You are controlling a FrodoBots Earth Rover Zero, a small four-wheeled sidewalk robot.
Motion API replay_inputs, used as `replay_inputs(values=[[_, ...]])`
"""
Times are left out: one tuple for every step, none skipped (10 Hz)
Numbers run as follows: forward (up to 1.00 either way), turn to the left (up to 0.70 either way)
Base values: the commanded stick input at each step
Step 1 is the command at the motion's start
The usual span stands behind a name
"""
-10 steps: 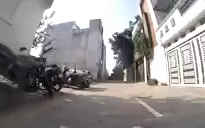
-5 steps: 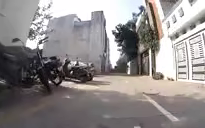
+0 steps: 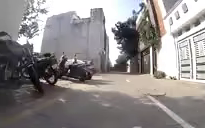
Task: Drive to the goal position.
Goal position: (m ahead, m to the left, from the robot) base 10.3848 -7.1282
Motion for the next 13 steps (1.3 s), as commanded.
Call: replay_inputs(values=[[0.85,-0.34],[0.85,-0.34],[0.85,-0.34],[0.85,-0.15],[0.85,0.0],[0.85,0.0],[0.85,0.0],[0.85,0.0],[0.85,0.0],[1.0,0.0],[1.0,0.0],[1.0,0.0],[1.0,0.0]])
